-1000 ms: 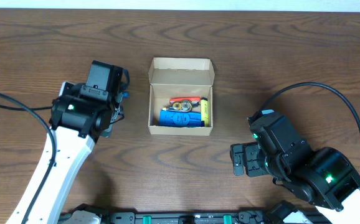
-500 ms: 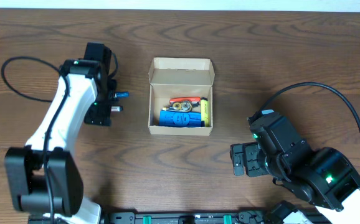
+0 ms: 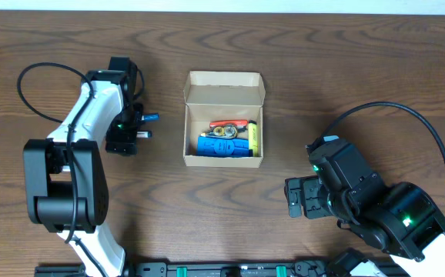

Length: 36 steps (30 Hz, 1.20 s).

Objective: Pack container
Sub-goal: 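Lower the left gripper onto the black-capped marker and grasp it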

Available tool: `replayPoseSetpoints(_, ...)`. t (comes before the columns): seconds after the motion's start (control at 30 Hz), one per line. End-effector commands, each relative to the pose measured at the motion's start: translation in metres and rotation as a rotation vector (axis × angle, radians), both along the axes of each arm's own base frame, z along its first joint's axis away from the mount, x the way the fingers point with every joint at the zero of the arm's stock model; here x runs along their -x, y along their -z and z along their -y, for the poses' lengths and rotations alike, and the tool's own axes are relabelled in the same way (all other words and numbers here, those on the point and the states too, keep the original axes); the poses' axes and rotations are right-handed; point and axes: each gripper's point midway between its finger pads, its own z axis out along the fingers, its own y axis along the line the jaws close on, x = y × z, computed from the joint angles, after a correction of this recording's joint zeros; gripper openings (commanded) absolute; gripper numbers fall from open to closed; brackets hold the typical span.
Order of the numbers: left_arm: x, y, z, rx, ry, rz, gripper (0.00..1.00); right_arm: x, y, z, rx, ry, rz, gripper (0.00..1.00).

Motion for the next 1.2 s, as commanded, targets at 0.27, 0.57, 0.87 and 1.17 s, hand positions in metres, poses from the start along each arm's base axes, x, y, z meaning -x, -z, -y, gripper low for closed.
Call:
replayPoseSetpoints(0.27,-0.009,0.021,-0.006,-0.018,0.031,-0.022,0.89,0.001,0.000,-0.001,-0.002,-0.002,-0.003,0.99)
replayPoseSetpoints(0.57,-0.006,0.032,-0.006,-0.022,0.031,-0.051,0.73,0.001,0.000,-0.001,-0.002,-0.002,-0.003,0.99)
replayPoseSetpoints(0.87,-0.006,0.031,-0.018,-0.093,0.036,-0.051,0.54,0.001,0.000,-0.001,-0.002,-0.002,-0.003,0.99)
replayPoseSetpoints(1.17,-0.007,0.037,-0.020,-0.100,0.044,-0.051,0.52,0.001,0.000,-0.001,-0.002,-0.002,-0.003,0.99)
